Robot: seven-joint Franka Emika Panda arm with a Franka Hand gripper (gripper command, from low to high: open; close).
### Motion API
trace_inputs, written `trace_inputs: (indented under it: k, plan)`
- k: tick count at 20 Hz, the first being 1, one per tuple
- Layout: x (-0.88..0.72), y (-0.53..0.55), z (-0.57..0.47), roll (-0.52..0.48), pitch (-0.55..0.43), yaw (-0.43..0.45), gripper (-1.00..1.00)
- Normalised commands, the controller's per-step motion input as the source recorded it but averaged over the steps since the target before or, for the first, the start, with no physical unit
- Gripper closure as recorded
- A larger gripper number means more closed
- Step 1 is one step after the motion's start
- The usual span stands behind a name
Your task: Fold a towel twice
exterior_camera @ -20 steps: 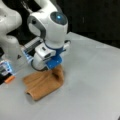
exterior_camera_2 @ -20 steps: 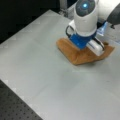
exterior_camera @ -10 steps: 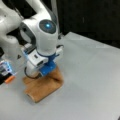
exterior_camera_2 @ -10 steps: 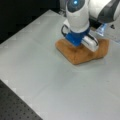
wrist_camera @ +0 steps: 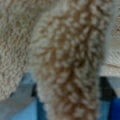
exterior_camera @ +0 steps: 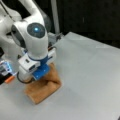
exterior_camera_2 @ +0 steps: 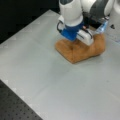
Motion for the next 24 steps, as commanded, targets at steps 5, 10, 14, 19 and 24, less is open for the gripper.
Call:
trace_inputs:
  k: [5,10,14,19,24]
  plan:
    - [-0.21,-0.31,-0.1,-0.011,-0.183,0.235,1.0]
    - [-0.07,-0.31,-0.16,-0.03,-0.177,0.256,1.0]
    - [-0.01,-0.2,-0.18,-0.036,-0.14,0.205,1.0]
    - [0.01,-0.1,-0.17,-0.018,-0.138,0.165,1.0]
    - [0.01,-0.06,-0.15,0.004,-0.154,0.116,1.0]
